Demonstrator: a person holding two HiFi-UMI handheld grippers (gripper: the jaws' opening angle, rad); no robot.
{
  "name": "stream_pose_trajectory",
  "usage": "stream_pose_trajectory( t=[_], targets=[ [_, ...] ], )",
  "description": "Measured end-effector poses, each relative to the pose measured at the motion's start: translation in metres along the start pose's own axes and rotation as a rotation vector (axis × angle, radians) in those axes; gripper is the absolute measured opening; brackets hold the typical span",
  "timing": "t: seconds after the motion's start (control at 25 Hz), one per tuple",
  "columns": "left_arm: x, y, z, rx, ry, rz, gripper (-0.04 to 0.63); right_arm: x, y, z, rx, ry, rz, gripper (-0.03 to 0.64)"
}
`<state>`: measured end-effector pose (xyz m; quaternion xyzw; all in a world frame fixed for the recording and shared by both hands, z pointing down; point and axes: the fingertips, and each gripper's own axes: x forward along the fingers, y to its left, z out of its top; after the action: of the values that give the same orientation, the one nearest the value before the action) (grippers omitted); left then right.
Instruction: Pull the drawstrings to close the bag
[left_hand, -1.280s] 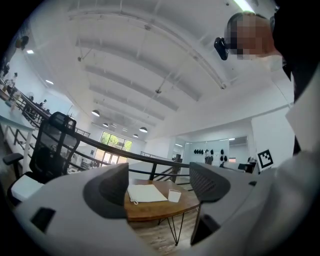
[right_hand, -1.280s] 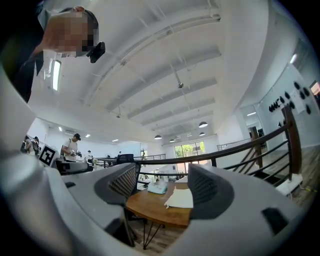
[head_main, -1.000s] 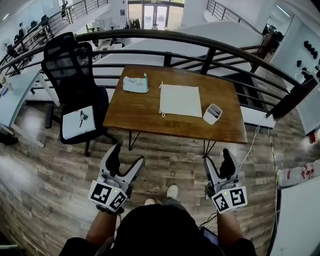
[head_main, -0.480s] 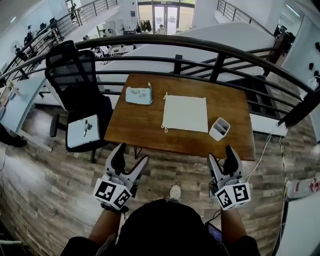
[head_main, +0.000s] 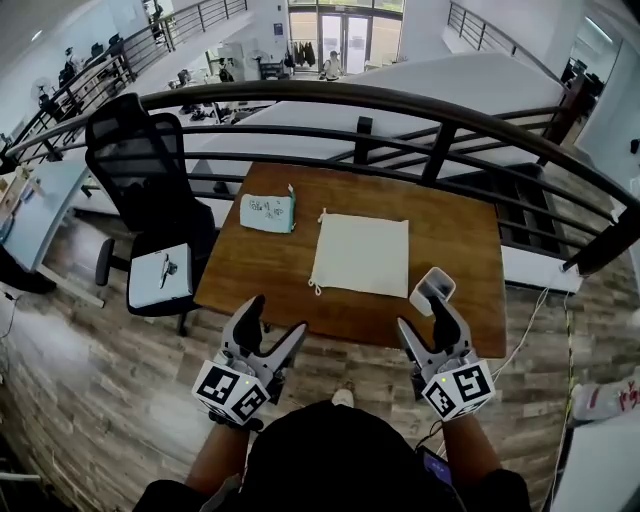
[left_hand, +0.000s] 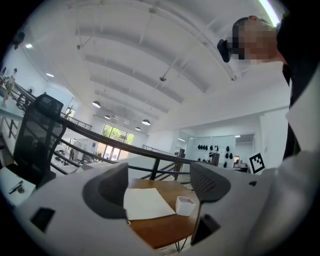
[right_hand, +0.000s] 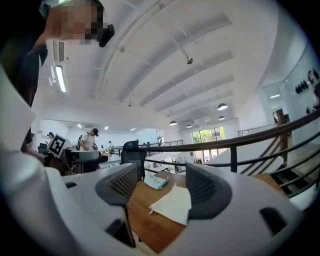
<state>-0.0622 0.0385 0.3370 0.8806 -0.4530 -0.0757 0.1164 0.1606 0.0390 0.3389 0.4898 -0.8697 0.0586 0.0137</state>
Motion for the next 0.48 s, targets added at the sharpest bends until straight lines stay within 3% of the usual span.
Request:
stream_pose_trajectory(
  t=[0.48],
  targets=[
    [0.037,0.05,-0.002,0.023,0.013,0.055,0.373,0.09,-0.011,-0.018,0.03,0.088,0.098,0.284]
  ],
)
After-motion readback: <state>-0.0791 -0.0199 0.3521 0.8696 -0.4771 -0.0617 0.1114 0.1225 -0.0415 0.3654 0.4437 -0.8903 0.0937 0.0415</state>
